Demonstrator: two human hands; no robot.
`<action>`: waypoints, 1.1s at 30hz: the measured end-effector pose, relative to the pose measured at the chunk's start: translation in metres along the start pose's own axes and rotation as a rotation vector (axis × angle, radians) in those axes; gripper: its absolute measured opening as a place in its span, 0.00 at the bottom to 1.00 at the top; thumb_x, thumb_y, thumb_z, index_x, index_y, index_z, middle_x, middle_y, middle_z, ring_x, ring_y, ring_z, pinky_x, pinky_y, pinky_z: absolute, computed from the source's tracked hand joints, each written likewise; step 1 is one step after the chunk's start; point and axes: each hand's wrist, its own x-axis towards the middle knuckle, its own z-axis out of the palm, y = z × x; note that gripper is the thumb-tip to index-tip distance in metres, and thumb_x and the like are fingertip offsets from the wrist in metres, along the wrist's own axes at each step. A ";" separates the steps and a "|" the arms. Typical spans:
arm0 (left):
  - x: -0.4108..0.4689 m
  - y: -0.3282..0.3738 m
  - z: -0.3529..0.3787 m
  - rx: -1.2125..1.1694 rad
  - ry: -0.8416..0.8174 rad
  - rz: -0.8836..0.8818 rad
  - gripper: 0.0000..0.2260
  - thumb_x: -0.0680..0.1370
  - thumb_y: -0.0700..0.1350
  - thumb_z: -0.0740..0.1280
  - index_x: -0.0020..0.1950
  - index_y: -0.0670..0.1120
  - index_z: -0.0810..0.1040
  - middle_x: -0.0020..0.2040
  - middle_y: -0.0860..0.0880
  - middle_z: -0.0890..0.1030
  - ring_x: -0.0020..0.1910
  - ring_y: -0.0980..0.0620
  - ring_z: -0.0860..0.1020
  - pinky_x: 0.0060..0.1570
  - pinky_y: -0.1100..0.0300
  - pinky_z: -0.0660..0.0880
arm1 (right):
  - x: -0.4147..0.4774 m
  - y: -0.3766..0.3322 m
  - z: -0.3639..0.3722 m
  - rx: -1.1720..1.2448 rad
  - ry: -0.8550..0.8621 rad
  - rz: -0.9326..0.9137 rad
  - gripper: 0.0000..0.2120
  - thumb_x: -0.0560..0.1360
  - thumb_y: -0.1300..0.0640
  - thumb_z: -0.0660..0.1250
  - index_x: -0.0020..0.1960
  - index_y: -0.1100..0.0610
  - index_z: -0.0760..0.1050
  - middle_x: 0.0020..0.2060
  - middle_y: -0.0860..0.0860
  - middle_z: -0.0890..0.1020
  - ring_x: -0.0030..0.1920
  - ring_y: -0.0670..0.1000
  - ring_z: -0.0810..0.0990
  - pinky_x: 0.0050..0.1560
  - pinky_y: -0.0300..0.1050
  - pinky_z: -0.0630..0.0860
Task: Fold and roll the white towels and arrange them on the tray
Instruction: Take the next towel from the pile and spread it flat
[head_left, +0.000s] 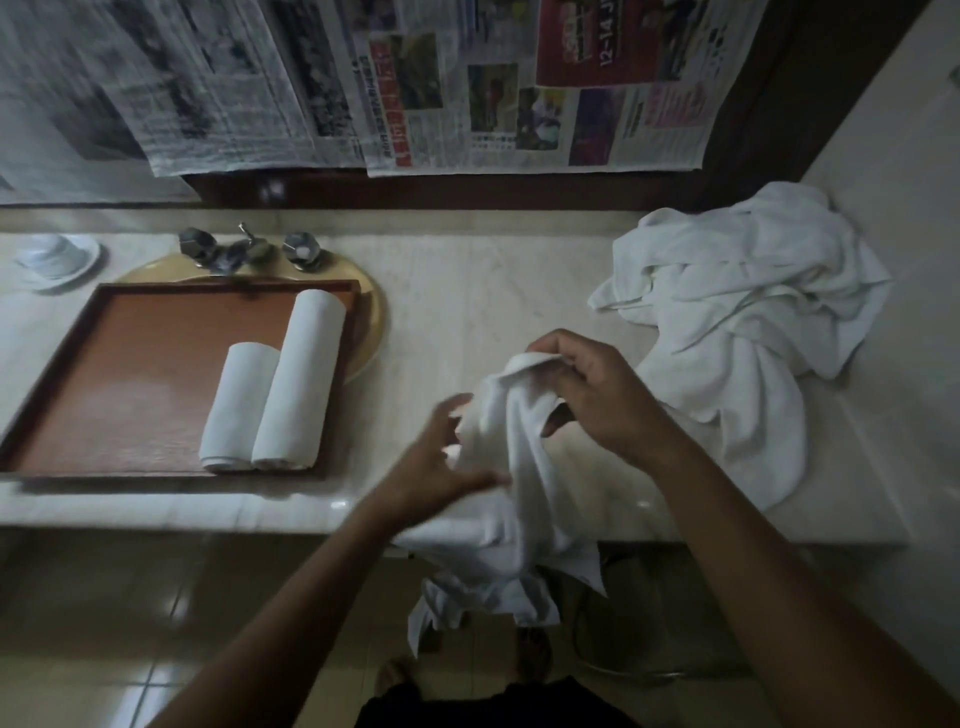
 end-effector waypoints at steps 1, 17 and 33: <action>-0.002 -0.002 0.016 0.043 -0.062 -0.003 0.43 0.67 0.63 0.81 0.77 0.58 0.64 0.65 0.56 0.78 0.62 0.56 0.79 0.55 0.63 0.78 | 0.000 -0.007 0.011 0.025 -0.020 -0.019 0.10 0.84 0.67 0.59 0.55 0.60 0.79 0.46 0.58 0.81 0.44 0.56 0.84 0.37 0.52 0.84; -0.058 -0.003 -0.086 -0.446 -0.073 0.043 0.08 0.80 0.43 0.73 0.58 0.44 0.82 0.52 0.44 0.87 0.53 0.45 0.86 0.52 0.46 0.83 | -0.100 0.061 0.183 -0.353 0.111 0.445 0.10 0.80 0.53 0.68 0.61 0.47 0.81 0.56 0.48 0.84 0.57 0.49 0.82 0.54 0.43 0.76; -0.090 -0.292 0.018 0.198 -0.461 -0.512 0.26 0.69 0.62 0.80 0.55 0.46 0.79 0.51 0.46 0.83 0.54 0.43 0.83 0.56 0.48 0.79 | -0.177 0.331 0.290 0.340 0.504 0.751 0.18 0.70 0.77 0.65 0.52 0.57 0.77 0.52 0.55 0.83 0.56 0.56 0.83 0.54 0.44 0.79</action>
